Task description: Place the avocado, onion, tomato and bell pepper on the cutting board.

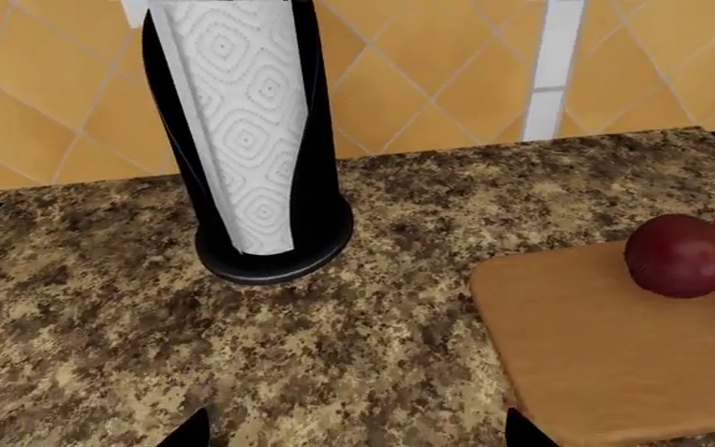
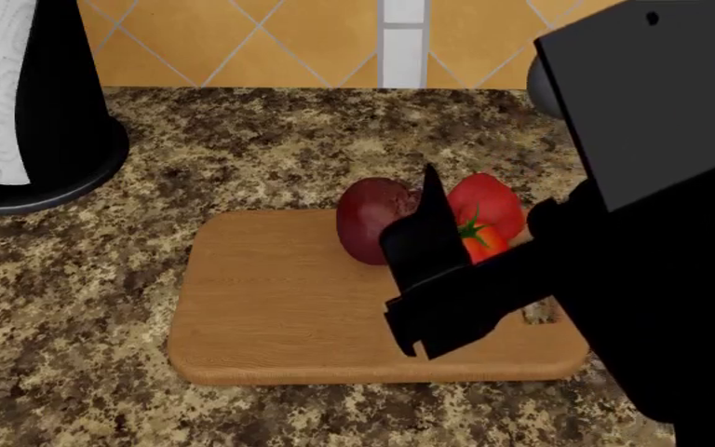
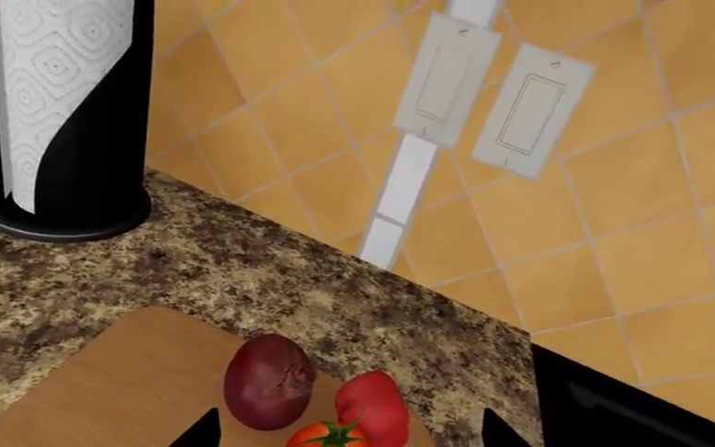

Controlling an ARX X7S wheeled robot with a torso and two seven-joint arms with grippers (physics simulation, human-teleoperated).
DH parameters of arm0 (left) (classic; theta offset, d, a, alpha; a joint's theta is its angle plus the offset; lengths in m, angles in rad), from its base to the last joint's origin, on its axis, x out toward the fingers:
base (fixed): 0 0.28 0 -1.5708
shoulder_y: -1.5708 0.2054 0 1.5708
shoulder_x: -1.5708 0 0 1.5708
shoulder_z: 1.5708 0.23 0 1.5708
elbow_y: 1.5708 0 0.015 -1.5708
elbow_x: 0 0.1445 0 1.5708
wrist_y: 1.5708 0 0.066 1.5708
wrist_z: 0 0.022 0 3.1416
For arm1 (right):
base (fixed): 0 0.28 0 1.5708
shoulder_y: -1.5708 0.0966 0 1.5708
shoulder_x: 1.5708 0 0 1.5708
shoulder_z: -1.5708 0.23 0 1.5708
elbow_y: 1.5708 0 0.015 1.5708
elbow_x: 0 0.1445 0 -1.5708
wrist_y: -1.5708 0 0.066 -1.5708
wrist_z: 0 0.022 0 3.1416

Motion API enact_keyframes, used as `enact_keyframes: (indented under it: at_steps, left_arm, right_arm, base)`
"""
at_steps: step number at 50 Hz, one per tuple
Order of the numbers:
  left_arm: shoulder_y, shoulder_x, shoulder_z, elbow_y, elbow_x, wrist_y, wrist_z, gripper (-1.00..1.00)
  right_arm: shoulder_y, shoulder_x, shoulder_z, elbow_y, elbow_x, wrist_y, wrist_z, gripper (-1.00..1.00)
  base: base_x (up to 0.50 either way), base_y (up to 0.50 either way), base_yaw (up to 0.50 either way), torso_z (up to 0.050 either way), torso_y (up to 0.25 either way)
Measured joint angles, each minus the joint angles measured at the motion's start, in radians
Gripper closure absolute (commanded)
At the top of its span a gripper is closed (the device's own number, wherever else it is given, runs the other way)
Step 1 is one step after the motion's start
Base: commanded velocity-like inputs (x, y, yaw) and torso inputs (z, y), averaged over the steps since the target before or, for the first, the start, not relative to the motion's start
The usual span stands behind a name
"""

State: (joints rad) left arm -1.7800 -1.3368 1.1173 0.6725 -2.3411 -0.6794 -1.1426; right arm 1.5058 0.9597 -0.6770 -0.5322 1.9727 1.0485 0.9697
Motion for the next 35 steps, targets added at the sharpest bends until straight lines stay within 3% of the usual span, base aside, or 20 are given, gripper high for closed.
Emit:
enact_keyframes:
  at_steps: [17,35]
  left_arm:
    - [-0.017,-0.045,0.02,-0.022,-0.086,-0.121,-0.059,-1.0]
    - [0.031,-0.079,0.054,-0.025,-0.089,-0.146,-0.048,-1.0]
  right_arm:
    - [-0.003,-0.002,0.001,0.002,-0.033,0.0,-0.017,-1.0]
    - [0.018,-0.004,-0.009,0.015,-0.034,0.014,-0.014,-1.0]
  base:
    - [0.0,0.0,0.0,0.0,0.0]
    - [0.0,0.0,0.0,0.0,0.0]
